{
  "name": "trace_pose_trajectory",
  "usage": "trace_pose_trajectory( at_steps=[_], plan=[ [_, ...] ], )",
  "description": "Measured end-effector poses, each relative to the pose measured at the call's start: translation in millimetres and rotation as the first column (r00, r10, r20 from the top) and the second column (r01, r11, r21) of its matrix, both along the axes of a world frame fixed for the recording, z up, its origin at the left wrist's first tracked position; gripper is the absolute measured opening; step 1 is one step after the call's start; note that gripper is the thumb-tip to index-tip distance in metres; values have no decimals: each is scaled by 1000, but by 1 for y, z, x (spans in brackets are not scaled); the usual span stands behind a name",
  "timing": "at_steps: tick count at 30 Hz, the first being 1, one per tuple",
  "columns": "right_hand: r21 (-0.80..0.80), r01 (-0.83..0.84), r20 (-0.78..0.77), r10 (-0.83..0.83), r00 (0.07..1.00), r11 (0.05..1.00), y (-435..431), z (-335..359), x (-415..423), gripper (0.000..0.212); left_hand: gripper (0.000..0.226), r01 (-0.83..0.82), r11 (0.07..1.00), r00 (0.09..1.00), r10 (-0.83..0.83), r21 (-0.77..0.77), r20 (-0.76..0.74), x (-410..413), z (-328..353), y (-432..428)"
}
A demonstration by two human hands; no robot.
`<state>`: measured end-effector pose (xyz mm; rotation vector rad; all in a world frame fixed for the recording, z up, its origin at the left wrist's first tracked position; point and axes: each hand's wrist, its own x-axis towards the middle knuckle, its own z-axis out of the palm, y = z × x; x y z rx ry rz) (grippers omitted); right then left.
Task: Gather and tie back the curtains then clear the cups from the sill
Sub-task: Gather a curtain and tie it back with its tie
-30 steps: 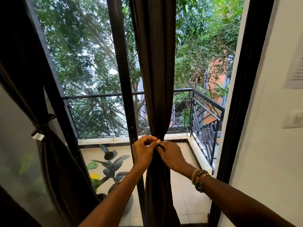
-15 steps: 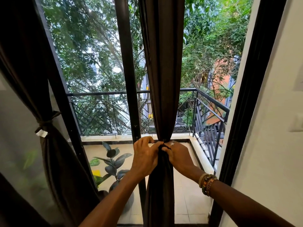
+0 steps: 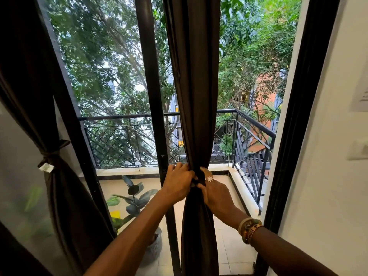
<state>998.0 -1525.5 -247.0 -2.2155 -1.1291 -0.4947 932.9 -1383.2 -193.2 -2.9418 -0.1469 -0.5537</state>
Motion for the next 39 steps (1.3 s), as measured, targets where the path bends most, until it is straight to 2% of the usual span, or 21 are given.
trace_pose_trajectory(
  at_steps=[1,3,4,6,9,11,13,16,17,18,20,21,22,25,28,30,32,34,39],
  plan=[
    [-17,23,-46,-24,999,1000,0,5,-1,46,25,21,999,999,-20,-46,33,-1,-1,1],
    [-87,33,-19,-35,999,996,2,8,0,35,20,87,963,986,-47,-254,161,-2,-7,3],
    [-107,35,-18,-37,999,994,3,9,2,30,17,115,923,975,-34,-368,220,-2,-11,4],
    [-152,52,-109,-68,992,987,4,14,4,23,14,156,837,954,9,-524,298,-5,-19,5],
    [-248,36,-235,-96,967,968,6,27,12,18,15,180,787,927,66,-591,370,-10,-28,0],
    [-282,-54,-346,-49,937,958,3,44,15,16,17,200,705,906,133,-681,403,-13,-33,-6],
    [-273,-176,-516,11,856,946,-3,61,18,17,16,257,572,890,173,-779,421,-15,-40,-14],
    [-145,-313,-785,83,614,939,-11,75,22,21,19,334,270,899,195,-903,392,-19,-50,-21],
    [-91,-333,-839,108,533,939,-13,76,24,23,28,337,208,902,209,-918,378,-21,-53,-23],
    [-37,-343,-882,130,452,938,-13,75,27,26,35,331,196,900,229,-923,372,-21,-54,-24],
    [64,-348,-939,175,297,935,-14,73,30,29,33,322,270,877,276,-907,394,-21,-52,-26],
    [94,-346,-947,191,257,933,-14,73,31,28,29,316,319,870,277,-893,407,-21,-50,-27],
    [99,-336,-946,193,261,937,-15,72,32,26,26,314,359,870,261,-879,418,-21,-49,-26],
    [66,-233,-875,169,453,970,-17,69,32,14,18,282,515,884,188,-809,428,-21,-43,-16],
    [186,-121,-740,220,635,975,-13,64,31,4,10,216,689,902,131,-692,411,-22,-34,-5],
    [235,-62,-670,208,713,970,-7,62,30,8,8,151,758,909,146,-634,391,-21,-28,1],
    [207,-40,-593,158,789,977,-1,61,30,15,10,85,816,918,159,-571,364,-20,-25,6],
    [155,-53,-503,124,855,987,2,61,28,10,11,79,844,920,144,-531,365,-20,-24,9],
    [98,-20,-378,56,924,995,1,63,25,11,9,124,824,901,140,-553,410,-26,-25,14]
  ],
)
